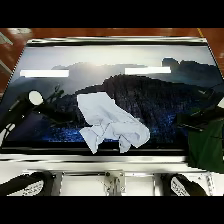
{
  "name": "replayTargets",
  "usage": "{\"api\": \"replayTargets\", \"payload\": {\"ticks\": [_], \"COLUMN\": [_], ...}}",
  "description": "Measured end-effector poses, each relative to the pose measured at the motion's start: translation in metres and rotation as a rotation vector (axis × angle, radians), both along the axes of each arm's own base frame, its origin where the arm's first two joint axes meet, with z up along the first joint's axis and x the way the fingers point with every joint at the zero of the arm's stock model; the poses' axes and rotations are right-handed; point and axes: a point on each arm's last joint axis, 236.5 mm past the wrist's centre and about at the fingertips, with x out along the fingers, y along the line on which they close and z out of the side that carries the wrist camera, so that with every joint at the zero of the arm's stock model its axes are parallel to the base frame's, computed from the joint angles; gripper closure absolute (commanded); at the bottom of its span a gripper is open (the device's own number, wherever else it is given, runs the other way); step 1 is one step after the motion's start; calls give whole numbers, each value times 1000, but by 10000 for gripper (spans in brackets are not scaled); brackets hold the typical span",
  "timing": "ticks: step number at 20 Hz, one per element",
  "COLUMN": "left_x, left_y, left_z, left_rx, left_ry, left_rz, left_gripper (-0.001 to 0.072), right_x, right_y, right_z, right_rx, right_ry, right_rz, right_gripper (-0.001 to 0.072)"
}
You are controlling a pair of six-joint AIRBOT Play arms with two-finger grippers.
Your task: Fold the shirts.
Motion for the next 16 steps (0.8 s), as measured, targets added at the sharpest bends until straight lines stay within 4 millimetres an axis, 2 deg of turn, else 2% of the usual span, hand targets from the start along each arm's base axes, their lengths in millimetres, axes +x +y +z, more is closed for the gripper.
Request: {"api": "replayTargets", "payload": {"ticks": [2,4,10,11,13,14,15,16], "left_x": [-12,-18,-22,-22,-22,-22,-20,-19], "left_y": [-8,-17,-44,-50,-58,-58,-60,-62], "left_z": [-23,-38,-64,-65,-70,-72,-72,-73], "left_rx": [-39,-74,-122,-134,-141,-138,-140,-146], "left_ry": [38,61,76,76,68,65,53,49], "left_rz": [40,65,73,73,69,64,65,60], "left_gripper": [-6,-6,1,46,496,572,593,667], "right_x": [-6,-9,-8,-10,-13,-14,-15,-15], "right_y": [8,12,34,39,48,52,57,62], "right_z": [-17,-30,-55,-58,-64,-67,-69,-70], "right_rx": [47,71,167,188,229,246,268,290], "right_ry": [28,36,23,27,36,39,40,37], "right_rz": [-16,-33,-126,-141,-169,-182,-197,-206], "right_gripper": [17,17,17,17,17,17,17,17]}}
